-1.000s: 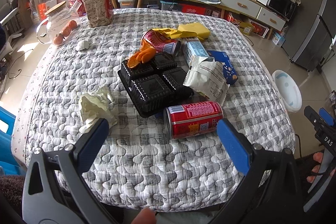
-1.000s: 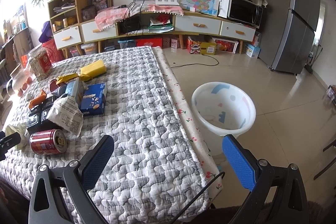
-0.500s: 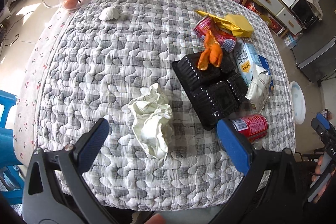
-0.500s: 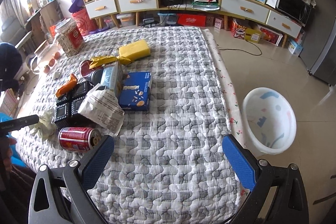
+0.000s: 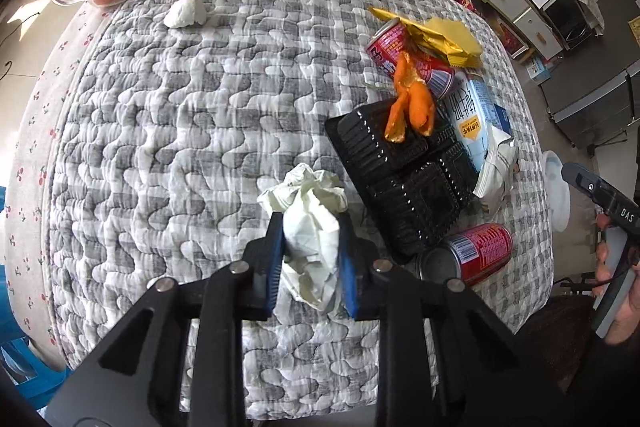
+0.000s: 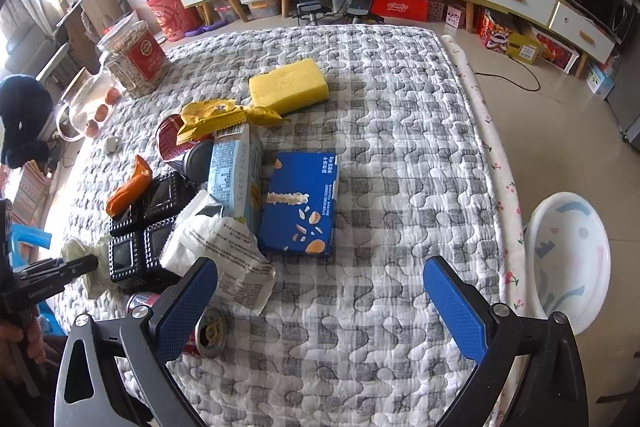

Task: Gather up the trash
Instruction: 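Grasp the crumpled white tissue with the left tool while the right tool grasps the blue biscuit box, then carry the tissue and blue box to the white bin and release both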

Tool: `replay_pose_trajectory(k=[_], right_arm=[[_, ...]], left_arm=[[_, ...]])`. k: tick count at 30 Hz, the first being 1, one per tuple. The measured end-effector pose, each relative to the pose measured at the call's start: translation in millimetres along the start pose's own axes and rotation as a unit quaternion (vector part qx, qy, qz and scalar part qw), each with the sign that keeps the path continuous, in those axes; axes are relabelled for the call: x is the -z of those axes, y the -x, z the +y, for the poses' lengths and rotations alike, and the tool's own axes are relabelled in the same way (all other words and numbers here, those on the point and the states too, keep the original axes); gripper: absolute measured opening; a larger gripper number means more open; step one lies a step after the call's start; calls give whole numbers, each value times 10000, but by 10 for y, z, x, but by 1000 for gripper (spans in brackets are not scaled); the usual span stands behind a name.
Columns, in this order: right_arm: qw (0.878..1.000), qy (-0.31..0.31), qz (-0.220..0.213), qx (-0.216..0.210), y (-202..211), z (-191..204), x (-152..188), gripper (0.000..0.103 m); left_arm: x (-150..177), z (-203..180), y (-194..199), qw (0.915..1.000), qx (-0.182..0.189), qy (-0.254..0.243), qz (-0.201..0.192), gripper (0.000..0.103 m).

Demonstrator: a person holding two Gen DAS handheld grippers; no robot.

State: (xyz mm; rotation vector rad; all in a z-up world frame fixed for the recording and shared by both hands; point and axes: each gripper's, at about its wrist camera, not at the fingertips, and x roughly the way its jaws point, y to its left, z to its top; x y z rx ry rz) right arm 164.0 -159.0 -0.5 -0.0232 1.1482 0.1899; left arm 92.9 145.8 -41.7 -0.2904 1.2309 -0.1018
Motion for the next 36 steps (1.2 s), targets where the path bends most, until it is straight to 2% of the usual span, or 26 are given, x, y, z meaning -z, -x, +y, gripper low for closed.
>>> replay_pose_trajectory(k=[5, 8, 11, 16, 18, 20, 22, 25, 30, 36], right_arm=[[9999, -119, 42, -2, -264, -3, -259, 102], [9995, -289, 101, 76, -455, -65, -348, 99], [9984, -446, 352, 24, -696, -105, -402, 98], [9970, -477, 572, -209, -940, -33, -480, 97], [9968, -421, 640, -239, -1003, 7, -485, 91], [9962, -372, 752, -243, -1089, 33, -469, 81], [9956, -350, 845, -205, -1169, 40, -448, 77], [9970, -211, 738, -63, -1152, 63, -463, 63], [9971, -381, 634, -180, -1054, 2, -435, 62], [9982, -489, 287, -196, -711, -158, -357, 62]], left_arm=[[-194, -1, 130, 9989, -63, -90, -456, 20], [-277, -36, 127, 9987, 40, -118, -502, 20], [-313, -71, 93, 9985, 90, -168, -510, 20], [-330, -91, 67, 9982, 58, -202, -556, 20], [-340, -91, 68, 9982, 58, -181, -570, 20], [-347, -86, 74, 9981, 68, -169, -584, 20], [-338, -92, 89, 9979, 76, -176, -614, 20], [-321, -88, 109, 9976, 73, -174, -663, 20], [-280, -73, 165, 9970, 116, -102, -752, 19], [-265, -112, 255, 9957, 250, -50, -889, 19]])
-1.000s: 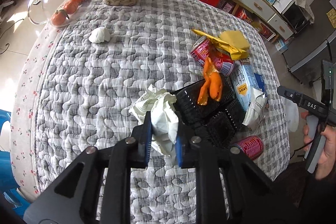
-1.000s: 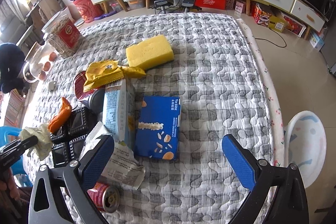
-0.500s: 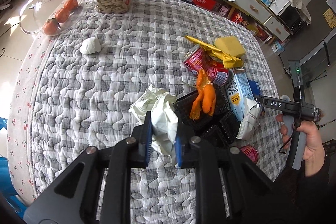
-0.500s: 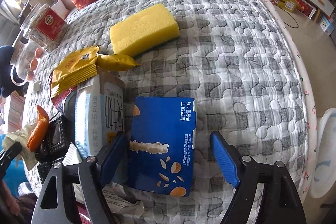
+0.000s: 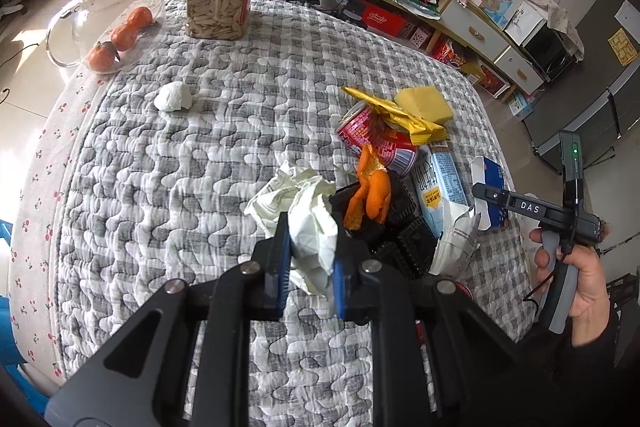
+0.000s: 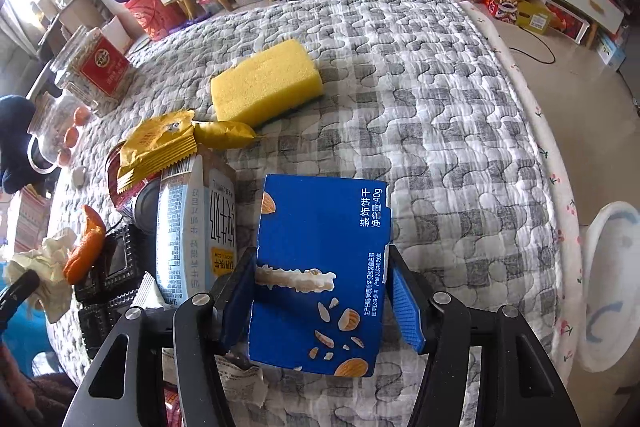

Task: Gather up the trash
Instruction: 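Carry the tissue and blue box to the white bin and release both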

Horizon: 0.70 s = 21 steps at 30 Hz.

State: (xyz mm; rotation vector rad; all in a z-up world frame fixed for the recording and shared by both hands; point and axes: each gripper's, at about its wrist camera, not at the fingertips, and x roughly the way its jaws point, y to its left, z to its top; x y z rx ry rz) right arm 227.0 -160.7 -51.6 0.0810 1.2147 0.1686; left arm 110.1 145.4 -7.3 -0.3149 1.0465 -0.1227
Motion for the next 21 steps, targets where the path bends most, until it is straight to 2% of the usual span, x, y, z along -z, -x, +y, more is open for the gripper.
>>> replay_pose_trajectory(k=[7, 11, 16, 21], right_arm=[[9993, -220, -314, 4, 325, -278, 105, 62], [9980, -433, -464, -24, 536, -579, 180, 62], [9939, -869, -680, 2, 786, -1009, 298, 62], [9876, -1369, -767, 85, 960, -1532, 404, 62]], left_arm=[[-7, -102, 81, 9997, 153, 35, -182, 18], [-30, -243, 140, 9991, 309, 13, -286, 18], [-89, -625, 142, 9980, 457, -293, -316, 17], [-189, -1126, -17, 9956, 507, -759, -201, 17]])
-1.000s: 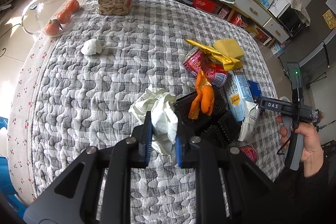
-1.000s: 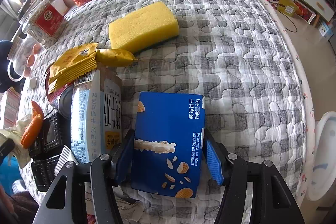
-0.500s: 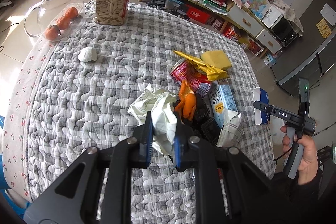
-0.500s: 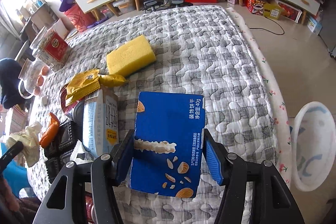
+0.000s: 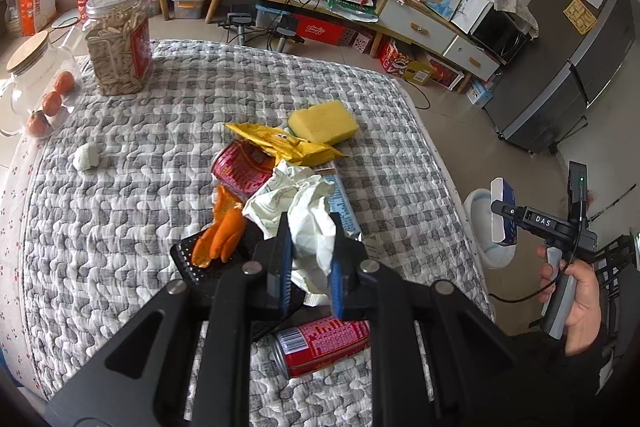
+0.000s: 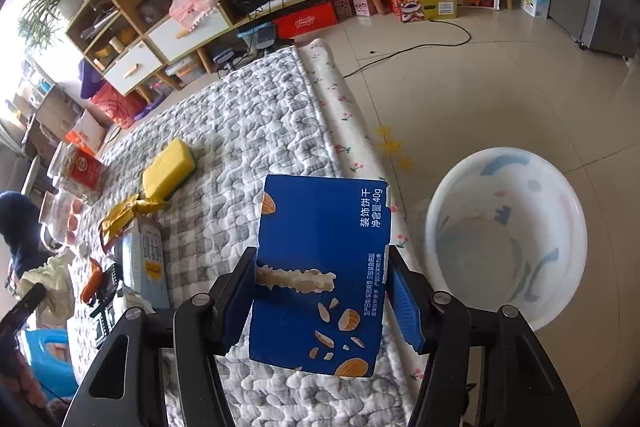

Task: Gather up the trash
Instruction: 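Carry the tissue and blue box to the white bin and release both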

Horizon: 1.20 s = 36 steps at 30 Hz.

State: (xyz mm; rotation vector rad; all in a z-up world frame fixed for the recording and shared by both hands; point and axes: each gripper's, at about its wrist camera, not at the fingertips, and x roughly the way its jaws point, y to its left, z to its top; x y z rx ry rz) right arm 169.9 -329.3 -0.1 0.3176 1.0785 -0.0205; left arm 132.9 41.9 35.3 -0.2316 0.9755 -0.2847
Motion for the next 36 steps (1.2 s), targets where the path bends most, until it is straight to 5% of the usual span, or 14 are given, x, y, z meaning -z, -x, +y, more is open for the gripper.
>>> replay_pose_trajectory(k=[12, 24, 36], right_arm=[[9963, -784, -143, 323, 257, -1114, -34, 62], [9904, -1257, -77, 567, 381, -1853, 129, 62], [9843, -1621, -48, 697, 468, -2217, 288, 62]], left_arm=[[-117, -1351, -788, 9936, 506, -912, 430, 17], [152, -2585, -1658, 9743, 1119, -1665, 1024, 17], [307, -3056, -1972, 9617, 1409, -2104, 1049, 18]])
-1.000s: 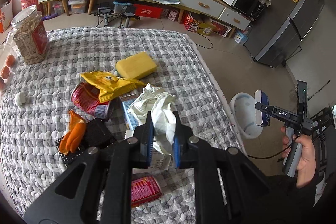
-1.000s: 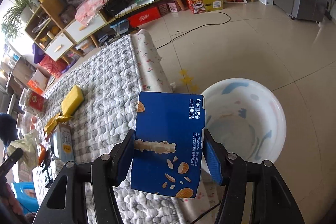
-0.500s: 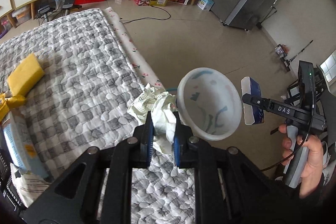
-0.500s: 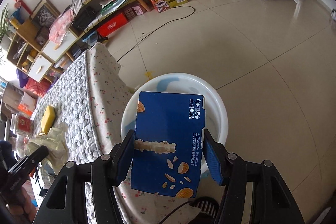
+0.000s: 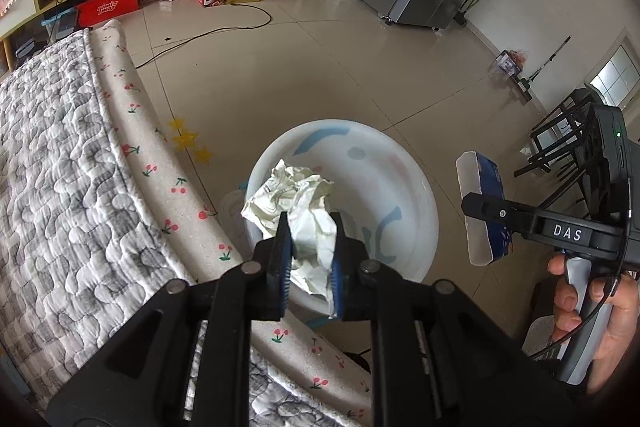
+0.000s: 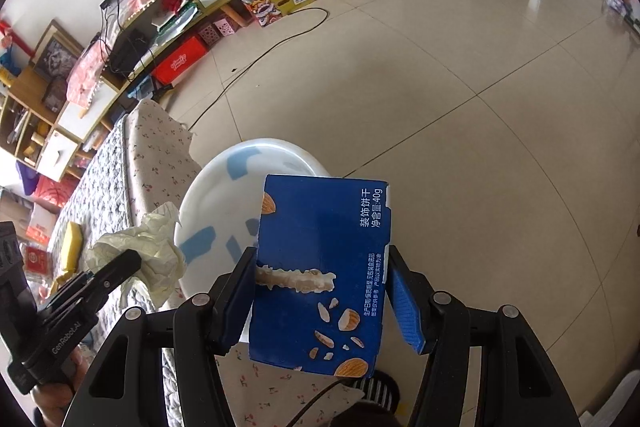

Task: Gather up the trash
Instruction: 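Carry the tissue and blue box to the white bin and release both, then return the left tool to the quilt and grasp the orange peel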

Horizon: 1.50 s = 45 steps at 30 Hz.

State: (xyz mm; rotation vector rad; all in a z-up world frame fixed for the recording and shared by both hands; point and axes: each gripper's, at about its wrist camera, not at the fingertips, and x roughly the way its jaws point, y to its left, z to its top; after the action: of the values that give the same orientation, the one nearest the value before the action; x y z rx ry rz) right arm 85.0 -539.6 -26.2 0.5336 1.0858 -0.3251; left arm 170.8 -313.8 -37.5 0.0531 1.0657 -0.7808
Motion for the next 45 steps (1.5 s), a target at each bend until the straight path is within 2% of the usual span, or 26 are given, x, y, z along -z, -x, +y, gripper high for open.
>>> replay_pose_trajectory(k=[3, 4, 5, 6, 7, 8, 21, 29, 31, 32, 33, 45], right_arm=[[10000, -9, 11, 4, -7, -45, -17, 62], [10000, -13, 12, 7, -8, -48, -17, 62], [10000, -17, 12, 10, -15, -45, -23, 62], [10000, -19, 10, 10, -14, -44, -22, 62], [10000, -20, 7, 8, -12, -40, -22, 62], [10000, -17, 6, 5, -14, -33, -27, 62], [9997, 238, 21, 64, -64, 251, -37, 63], [9993, 344, 11, 132, -143, 494, -94, 65], [9993, 325, -22, 165, -144, 522, -117, 73], [9994, 301, -29, 191, -143, 530, -124, 84], [9994, 265, -49, 209, -138, 539, -129, 87], [9993, 358, -99, 38, 0, 803, -31, 87]], left_arm=[[2, -8, -21, 9999, 21, -114, -5, 19], [0, 0, -29, 9999, 1, -120, 9, 25], [7, 3, -15, 9999, -33, -115, 3, 39], [16, 2, 12, 9999, -68, -121, -42, 49], [23, 0, 47, 9998, -116, -131, -129, 66], [24, 8, 71, 9995, -194, -143, -221, 75], [270, 466, 529, 9933, -1074, 152, -406, 88], [561, 782, 896, 9874, -1397, 523, -530, 99], [619, 851, 974, 9859, -1479, 557, -544, 101], [645, 887, 1016, 9853, -1513, 578, -549, 101], [672, 921, 1058, 9846, -1545, 598, -552, 101], [1018, 1428, 1703, 9741, -1968, 929, -618, 102]])
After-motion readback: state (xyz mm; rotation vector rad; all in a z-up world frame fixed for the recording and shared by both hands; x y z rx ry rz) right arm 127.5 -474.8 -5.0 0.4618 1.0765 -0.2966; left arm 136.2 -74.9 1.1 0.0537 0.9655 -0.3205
